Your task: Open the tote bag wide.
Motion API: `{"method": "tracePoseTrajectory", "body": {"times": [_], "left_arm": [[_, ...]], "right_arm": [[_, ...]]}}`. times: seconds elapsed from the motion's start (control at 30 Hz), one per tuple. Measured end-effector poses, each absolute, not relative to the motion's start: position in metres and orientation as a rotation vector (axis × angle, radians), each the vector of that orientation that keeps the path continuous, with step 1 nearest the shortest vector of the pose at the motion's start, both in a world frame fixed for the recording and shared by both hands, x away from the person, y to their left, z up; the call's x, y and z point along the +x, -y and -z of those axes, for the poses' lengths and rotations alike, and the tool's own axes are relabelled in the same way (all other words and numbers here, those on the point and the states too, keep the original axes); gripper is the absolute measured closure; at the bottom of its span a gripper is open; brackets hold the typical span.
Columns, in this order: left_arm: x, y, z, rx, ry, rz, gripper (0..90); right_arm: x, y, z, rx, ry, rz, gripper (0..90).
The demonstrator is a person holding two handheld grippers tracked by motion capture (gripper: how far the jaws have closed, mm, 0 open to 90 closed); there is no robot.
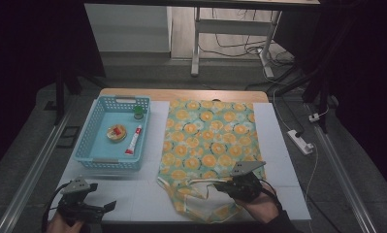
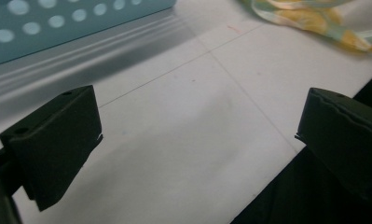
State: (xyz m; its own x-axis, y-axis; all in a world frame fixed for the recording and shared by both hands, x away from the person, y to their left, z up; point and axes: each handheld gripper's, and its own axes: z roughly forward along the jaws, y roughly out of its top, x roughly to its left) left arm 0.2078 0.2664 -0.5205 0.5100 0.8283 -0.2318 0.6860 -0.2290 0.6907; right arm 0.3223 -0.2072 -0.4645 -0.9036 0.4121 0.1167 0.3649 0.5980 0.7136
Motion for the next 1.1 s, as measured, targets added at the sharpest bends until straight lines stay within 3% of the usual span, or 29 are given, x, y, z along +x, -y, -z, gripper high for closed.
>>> {"method": "tracePoseTrajectory", "body": {"times": [0.43, 1.1], "left_arm": [[0.213, -0.259, 0.52, 1.992, -1.125, -0.2, 0.0], [0.212, -0.266, 0.521, 1.947, -1.181, -0.192, 0.0]], "right_arm": [[0.344, 0.206, 0.445, 0.695, -2.707, -1.285, 89.5], [0.408, 0.195, 0.438, 0.765, -2.603, -1.266, 89.5]]}}
